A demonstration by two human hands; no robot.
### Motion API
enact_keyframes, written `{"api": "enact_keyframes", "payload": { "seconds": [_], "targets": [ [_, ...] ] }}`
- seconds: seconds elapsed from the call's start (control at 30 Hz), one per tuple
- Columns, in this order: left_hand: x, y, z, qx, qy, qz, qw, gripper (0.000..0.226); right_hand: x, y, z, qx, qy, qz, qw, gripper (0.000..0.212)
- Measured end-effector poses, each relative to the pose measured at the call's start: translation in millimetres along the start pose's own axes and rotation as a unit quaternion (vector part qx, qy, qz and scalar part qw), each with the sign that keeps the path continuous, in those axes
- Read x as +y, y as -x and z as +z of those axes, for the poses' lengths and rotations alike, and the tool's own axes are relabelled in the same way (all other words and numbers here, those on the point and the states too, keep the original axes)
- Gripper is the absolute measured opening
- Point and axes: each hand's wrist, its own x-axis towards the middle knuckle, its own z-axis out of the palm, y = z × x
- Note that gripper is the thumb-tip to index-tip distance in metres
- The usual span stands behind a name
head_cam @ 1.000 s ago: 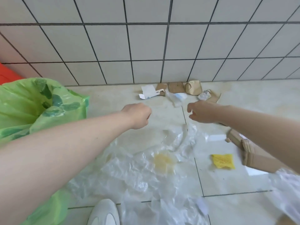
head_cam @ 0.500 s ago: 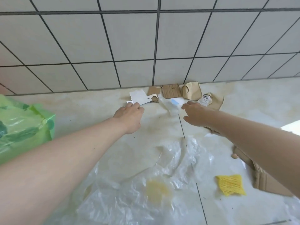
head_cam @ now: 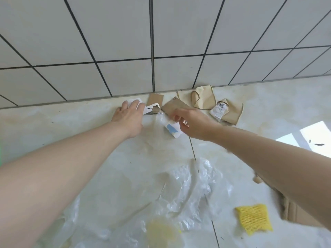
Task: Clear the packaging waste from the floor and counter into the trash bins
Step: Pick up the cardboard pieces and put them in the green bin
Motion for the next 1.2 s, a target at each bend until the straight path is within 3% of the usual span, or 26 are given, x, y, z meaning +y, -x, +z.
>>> {"api": "enact_keyframes", "payload": {
  "seconds": [0.1,0.27,0.37,0.53,0.7,0.83,1.0,1.1,1.2],
  "targets": [
    [0.7,-13.4,1.3,0.0,0.011,-0.006,1.0,0.066,9.9,-12.4,-9.6,0.072,0.045,0.024,0.996,0.028],
    [2.5,-24.6,4.9,-0.016,-0.003,-0.019,1.0,0.058,20.0,-37.1,-8.9,-0.008,0.124,0.195,0.973,0.058],
    [0.8,-28.3,5.7,0.02,-0.01,-0.026,0.999,0.049,16.1,-44.2,2.2,-0.014,0.138,0.216,0.967,0.067],
    [-5.9,-27.8,9.6,0.058,-0.03,0.001,0.998,0.042,7.2,-44.8,21.1,0.005,0.167,0.22,0.961,0.063],
    [-5.8,-22.5,10.4,0.08,-0.044,0.02,0.996,0.033,3.3,-45.0,17.5,0.062,0.095,0.279,0.954,0.068],
    [-11.4,-21.9,3.9,0.138,-0.013,0.0,0.99,0.02,11.9,-38.6,4.6,0.117,-0.039,0.262,0.957,0.039],
    [-12.3,-21.3,-15.1,0.252,-0.002,0.047,0.966,0.012,22.8,-20.6,-14.0,0.162,-0.164,0.304,0.924,0.018],
    [-4.2,-25.6,-28.5,0.282,0.116,0.022,0.952,0.009,28.7,-10.9,-18.6,0.173,-0.32,0.343,0.866,0.011],
    [9.6,-38.2,-36.3,0.205,0.351,-0.052,0.912,0.016,30.8,-4.3,-16.4,0.115,-0.323,0.343,0.874,0.01]
  ]
}}
